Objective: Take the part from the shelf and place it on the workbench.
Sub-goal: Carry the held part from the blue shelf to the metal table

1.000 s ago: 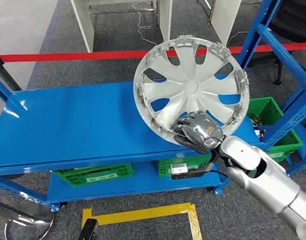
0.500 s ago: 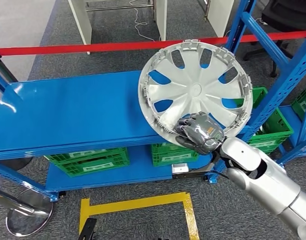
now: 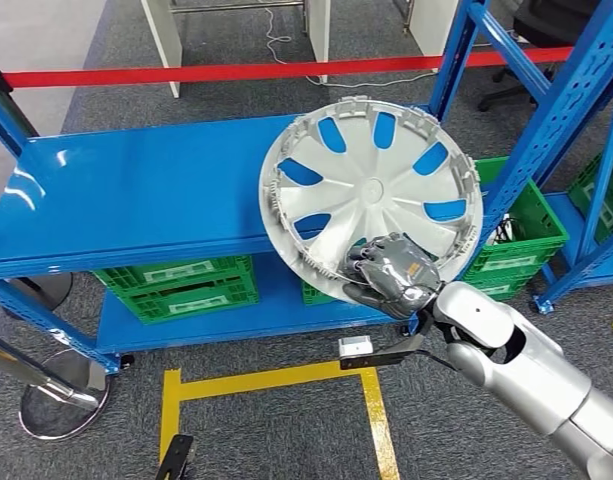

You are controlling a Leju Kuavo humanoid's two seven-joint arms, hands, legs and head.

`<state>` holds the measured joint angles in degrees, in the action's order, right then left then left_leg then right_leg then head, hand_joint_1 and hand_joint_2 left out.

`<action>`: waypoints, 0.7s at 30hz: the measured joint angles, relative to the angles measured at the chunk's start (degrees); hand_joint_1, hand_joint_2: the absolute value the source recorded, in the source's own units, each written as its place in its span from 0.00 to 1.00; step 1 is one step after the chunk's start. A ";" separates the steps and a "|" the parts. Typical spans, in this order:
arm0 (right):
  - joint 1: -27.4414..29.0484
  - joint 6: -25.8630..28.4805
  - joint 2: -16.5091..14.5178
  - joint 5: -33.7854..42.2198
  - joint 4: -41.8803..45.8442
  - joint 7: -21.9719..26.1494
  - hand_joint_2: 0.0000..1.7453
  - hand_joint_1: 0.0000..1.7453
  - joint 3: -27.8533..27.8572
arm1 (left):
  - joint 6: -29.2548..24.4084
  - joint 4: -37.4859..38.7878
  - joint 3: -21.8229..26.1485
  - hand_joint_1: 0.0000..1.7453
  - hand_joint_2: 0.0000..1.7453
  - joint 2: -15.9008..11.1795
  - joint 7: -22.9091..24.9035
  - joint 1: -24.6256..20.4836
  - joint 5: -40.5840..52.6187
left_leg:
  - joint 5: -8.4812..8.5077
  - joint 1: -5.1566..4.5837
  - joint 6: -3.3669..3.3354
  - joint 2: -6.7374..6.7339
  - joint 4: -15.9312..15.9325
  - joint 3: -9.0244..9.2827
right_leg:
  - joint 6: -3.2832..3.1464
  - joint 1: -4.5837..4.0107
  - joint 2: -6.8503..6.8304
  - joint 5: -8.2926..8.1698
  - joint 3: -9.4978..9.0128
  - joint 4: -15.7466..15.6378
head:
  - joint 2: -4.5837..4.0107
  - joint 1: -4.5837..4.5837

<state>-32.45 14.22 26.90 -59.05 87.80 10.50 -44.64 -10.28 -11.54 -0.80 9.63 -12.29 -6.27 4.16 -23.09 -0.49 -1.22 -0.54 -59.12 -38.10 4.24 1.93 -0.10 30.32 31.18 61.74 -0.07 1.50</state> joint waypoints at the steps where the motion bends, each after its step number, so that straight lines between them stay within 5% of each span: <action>1: 0.15 0.04 -0.12 0.09 -0.05 0.02 1.00 1.00 0.00 | 0.02 0.00 0.03 0.00 1.00 -0.04 0.04 -0.02 -0.01 | 0.44 -0.13 0.27 0.03 -0.46 -0.57 | -0.35 -0.11 0.09 1.16 -0.90 -1.63 | 0.00 -0.01; 4: 0.77 0.14 -0.40 0.20 -0.33 0.08 1.00 1.00 -0.09 | 0.18 0.00 0.14 0.00 1.00 -0.12 0.14 0.11 -0.04 | 0.57 -0.05 1.02 0.13 -1.25 -1.63 | -2.09 -0.07 -0.05 0.72 0.31 -1.67 | 0.00 -0.18; 6: 0.92 0.15 -0.50 0.22 -0.47 0.07 1.00 1.00 -0.09 | 0.37 0.01 0.18 0.00 1.00 -0.15 0.16 0.20 -0.06 | -3.85 0.22 1.69 0.21 -5.08 -2.97 | -3.09 -0.03 -0.23 -0.43 1.68 -1.57 | 0.00 -0.32; 8: 1.02 0.16 -0.53 0.24 -0.54 0.06 1.00 1.00 -0.07 | 0.50 0.01 0.21 0.00 1.00 -0.18 0.16 0.19 -0.07 | -9.51 0.41 2.07 0.25 -12.45 -4.57 | -3.65 -0.27 -0.19 -1.78 3.25 -1.51 | 0.00 -0.47; 9: 1.15 0.16 -0.55 0.25 -0.57 0.09 1.00 1.00 -0.09 | 0.54 0.01 0.22 0.00 1.00 -0.19 0.16 0.15 -0.07 | -10.85 0.42 2.04 0.26 -15.64 -4.83 | -3.74 -0.44 -0.16 -2.46 4.11 -1.49 | 0.00 -0.51; 11: 1.47 0.16 -0.55 0.25 -0.63 0.20 1.00 1.00 -0.12 | 0.65 0.00 0.22 0.00 1.00 -0.19 0.16 0.07 -0.07 | -9.79 0.30 1.51 0.30 -17.25 -3.17 | -3.86 -0.89 -0.12 -3.78 5.80 -1.47 | 0.00 -0.54; 13: 1.62 0.17 -0.55 0.27 -0.66 0.28 1.00 1.00 -0.11 | 0.80 0.00 0.22 0.00 1.00 -0.21 0.16 -0.01 -0.07 | -7.29 -0.14 0.21 0.53 -11.84 1.89 | -3.92 -1.31 -0.07 -5.04 7.25 -1.47 | 0.00 -0.53; 16: 1.63 0.18 -0.59 0.32 -0.67 0.42 1.00 1.00 -0.08 | 0.65 -0.03 0.32 0.00 1.00 -0.25 -0.22 -0.24 -0.27 | -8.62 -0.96 -1.41 0.96 -0.44 9.63 | -3.48 -1.49 -0.14 -6.74 8.24 -1.83 | 0.00 -0.49; 19: 1.63 -0.08 -0.58 0.43 -0.70 0.85 1.00 1.00 -0.08 | 0.21 -0.04 0.57 0.00 1.00 -0.17 -0.92 -0.19 -0.49 | -7.62 -1.03 -1.53 0.92 2.55 9.96 | -2.63 -1.27 -0.19 -8.08 8.68 -2.86 | 0.00 -0.61; 21: 1.59 -0.30 -0.53 0.52 -0.74 1.09 1.00 1.00 -0.09 | 0.11 -0.04 0.71 0.00 1.00 -0.09 -1.16 -0.12 -0.48 | -5.95 -0.74 -1.79 0.83 3.51 9.28 | -2.22 -1.29 -0.06 -5.65 10.07 -0.42 | 0.00 -0.51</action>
<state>-30.86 13.92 26.38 -58.53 87.06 11.59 -44.73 -10.17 -11.58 -0.10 9.54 -13.45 -6.39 3.68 -29.04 -1.23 -3.01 0.29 -55.61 -28.83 2.02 0.64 -0.16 24.67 41.25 61.32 -0.07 0.99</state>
